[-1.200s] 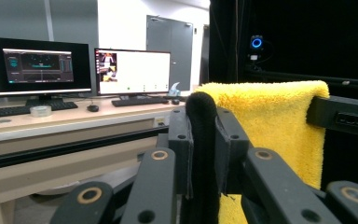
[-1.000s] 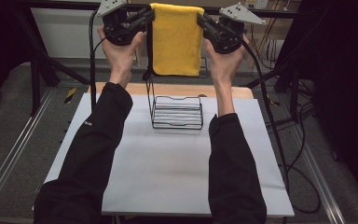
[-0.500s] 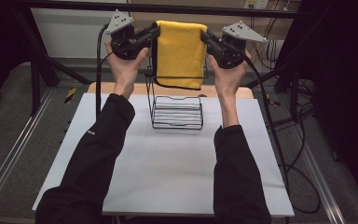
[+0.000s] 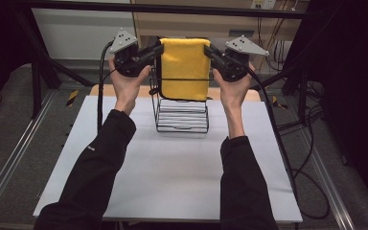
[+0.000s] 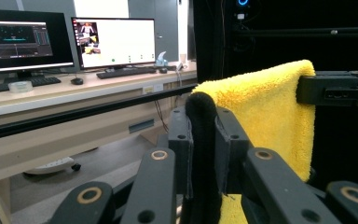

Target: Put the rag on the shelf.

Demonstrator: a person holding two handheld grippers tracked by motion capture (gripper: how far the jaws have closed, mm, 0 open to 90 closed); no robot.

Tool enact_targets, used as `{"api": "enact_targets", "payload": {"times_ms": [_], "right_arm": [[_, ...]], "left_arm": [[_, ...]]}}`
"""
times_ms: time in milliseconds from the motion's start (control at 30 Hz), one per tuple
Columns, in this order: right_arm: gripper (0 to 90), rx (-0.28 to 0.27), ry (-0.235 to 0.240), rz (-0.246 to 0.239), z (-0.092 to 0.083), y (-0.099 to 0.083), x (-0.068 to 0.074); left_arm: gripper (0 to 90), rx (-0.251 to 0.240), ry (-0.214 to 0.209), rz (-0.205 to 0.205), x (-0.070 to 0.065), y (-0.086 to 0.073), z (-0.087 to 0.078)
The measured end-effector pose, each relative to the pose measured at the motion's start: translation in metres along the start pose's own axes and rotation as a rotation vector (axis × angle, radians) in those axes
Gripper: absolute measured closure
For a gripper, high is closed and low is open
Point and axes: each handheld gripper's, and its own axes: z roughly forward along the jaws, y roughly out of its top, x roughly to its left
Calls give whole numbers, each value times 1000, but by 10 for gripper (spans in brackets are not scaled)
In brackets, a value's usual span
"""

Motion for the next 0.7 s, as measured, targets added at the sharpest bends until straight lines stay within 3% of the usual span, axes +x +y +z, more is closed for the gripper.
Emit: {"api": "enact_targets", "payload": {"times_ms": [467, 700], "right_arm": [[843, 20, 27, -8, -8, -9, 5], [841, 34, 42, -44, -16, -11, 10]], "left_arm": [[783, 27, -26, 10, -6, -10, -12], [781, 45, -43, 13, -11, -13, -20]]}}
